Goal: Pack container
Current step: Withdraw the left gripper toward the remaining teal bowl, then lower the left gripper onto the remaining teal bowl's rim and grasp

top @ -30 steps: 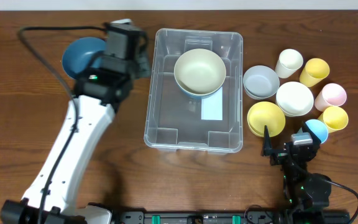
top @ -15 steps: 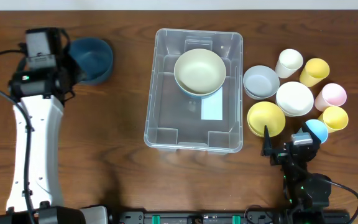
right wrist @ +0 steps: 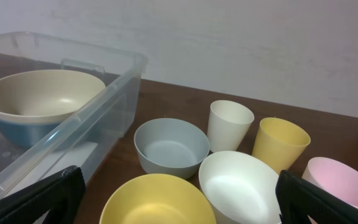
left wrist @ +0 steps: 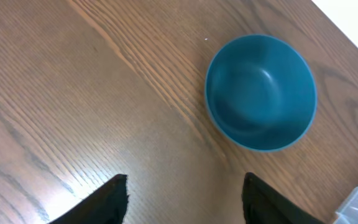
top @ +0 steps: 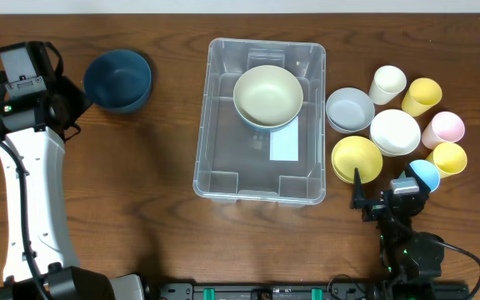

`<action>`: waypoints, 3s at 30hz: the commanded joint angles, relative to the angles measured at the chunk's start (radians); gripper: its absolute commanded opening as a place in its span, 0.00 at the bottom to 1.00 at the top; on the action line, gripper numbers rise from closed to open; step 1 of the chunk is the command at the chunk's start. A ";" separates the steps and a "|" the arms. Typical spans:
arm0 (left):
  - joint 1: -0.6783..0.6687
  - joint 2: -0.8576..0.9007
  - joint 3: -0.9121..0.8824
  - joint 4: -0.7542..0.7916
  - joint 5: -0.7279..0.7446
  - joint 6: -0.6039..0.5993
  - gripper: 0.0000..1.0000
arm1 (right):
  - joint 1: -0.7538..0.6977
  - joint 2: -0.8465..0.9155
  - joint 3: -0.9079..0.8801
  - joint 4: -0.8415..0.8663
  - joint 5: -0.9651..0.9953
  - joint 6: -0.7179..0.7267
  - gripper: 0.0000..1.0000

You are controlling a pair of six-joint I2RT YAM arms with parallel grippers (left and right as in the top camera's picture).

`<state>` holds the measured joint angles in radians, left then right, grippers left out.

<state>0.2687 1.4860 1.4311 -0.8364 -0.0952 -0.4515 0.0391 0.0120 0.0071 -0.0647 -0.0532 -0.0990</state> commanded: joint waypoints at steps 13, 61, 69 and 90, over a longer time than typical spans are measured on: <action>0.004 0.010 0.006 -0.008 0.009 -0.011 0.61 | -0.010 -0.005 -0.002 -0.004 -0.007 -0.011 0.99; 0.056 0.365 -0.016 0.211 0.302 -0.032 0.63 | -0.010 -0.005 -0.002 -0.004 -0.007 -0.011 0.99; 0.055 0.467 -0.016 0.282 0.305 -0.032 0.74 | -0.010 -0.005 -0.002 -0.004 -0.007 -0.011 0.99; 0.056 0.539 -0.015 0.352 0.305 -0.032 0.22 | -0.010 -0.005 -0.002 -0.004 -0.007 -0.011 0.99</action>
<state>0.3199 2.0171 1.4231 -0.4854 0.2073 -0.4938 0.0387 0.0120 0.0071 -0.0647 -0.0536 -0.0990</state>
